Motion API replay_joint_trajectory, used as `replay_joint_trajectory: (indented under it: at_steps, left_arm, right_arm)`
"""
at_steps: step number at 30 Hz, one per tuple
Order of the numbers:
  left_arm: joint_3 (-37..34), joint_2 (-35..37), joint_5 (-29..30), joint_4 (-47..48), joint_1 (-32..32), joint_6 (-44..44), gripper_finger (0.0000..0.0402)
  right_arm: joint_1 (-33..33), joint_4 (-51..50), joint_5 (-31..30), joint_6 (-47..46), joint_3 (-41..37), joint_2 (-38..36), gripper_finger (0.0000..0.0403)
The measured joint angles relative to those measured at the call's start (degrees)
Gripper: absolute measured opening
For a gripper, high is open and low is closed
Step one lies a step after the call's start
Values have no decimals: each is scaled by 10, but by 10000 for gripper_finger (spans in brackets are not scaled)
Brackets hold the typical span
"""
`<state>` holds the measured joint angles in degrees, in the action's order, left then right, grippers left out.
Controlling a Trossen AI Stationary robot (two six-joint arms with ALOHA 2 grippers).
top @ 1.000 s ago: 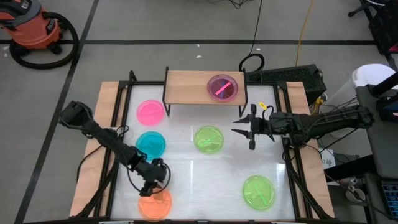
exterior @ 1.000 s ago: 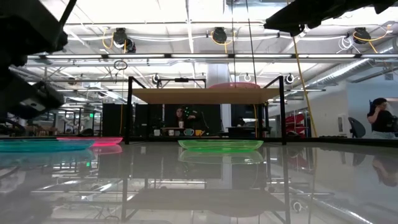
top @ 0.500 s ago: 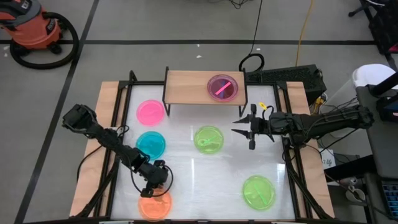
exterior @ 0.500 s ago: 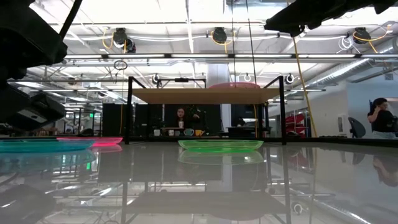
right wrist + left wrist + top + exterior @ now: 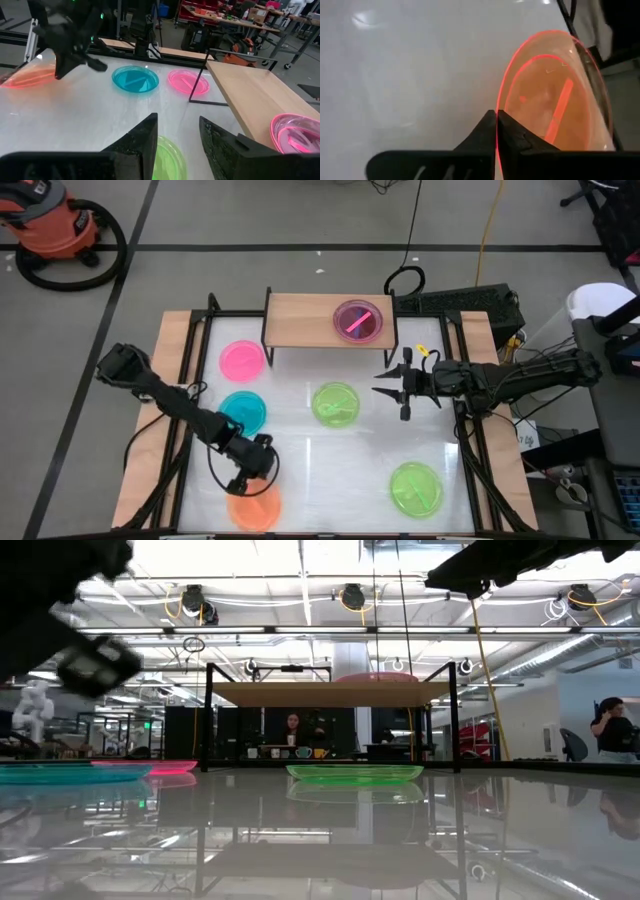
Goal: Place and stack plates onto a shelf
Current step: Stack the orange plate on top of the pink plate on the shelf
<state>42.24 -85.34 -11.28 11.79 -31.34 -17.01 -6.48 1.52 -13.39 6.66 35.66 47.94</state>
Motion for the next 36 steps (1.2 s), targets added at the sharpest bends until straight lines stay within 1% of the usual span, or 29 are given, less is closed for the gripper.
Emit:
replay_joint_trajectory:
  at_steps: [3, 7, 11, 14, 16, 18, 21, 24, 27, 30, 34, 36]
  left_arm:
    - [37, 24, 50, 79, 23, 50, 2]
    - [89, 50, 130, 139, 78, 130, 2]
    - [134, 65, 170, 146, 157, 203, 1]
    - [166, 67, 202, 145, 233, 216, 1]
    - [183, 67, 208, 129, 288, 216, 1]
    - [194, 67, 208, 94, 343, 217, 1]
    - [203, 67, 184, 25, 427, 213, 1]
    - [213, 64, 123, -47, 508, 180, 1]
    - [225, 47, 57, -105, 571, 125, 1]
    - [255, 14, 26, -128, 602, 104, 1]
    - [321, -50, 11, -117, 612, 104, 1]
    - [363, -89, 4, -96, 616, 109, 1]
  right_arm:
    - [0, 1, 0, 0, 0, 0, 130]
    - [0, 2, 0, 0, 0, 0, 130]
    - [-4, 2, 0, 0, 0, 0, 130]
    - [-8, 6, 0, 9, 0, 0, 130]
    - [-8, 7, 0, 18, 0, 0, 130]
    - [-8, 8, 0, 20, 0, 0, 130]
    - [-8, 8, 0, 21, 0, 0, 130]
    - [-8, 8, 0, 22, 0, 0, 130]
    - [-8, 8, 0, 33, 0, 0, 130]
    - [-7, 9, -1, 45, 0, -1, 130]
    - [-6, 28, -3, 74, 0, -1, 130]
    - [-6, 43, -4, 84, 0, -1, 130]
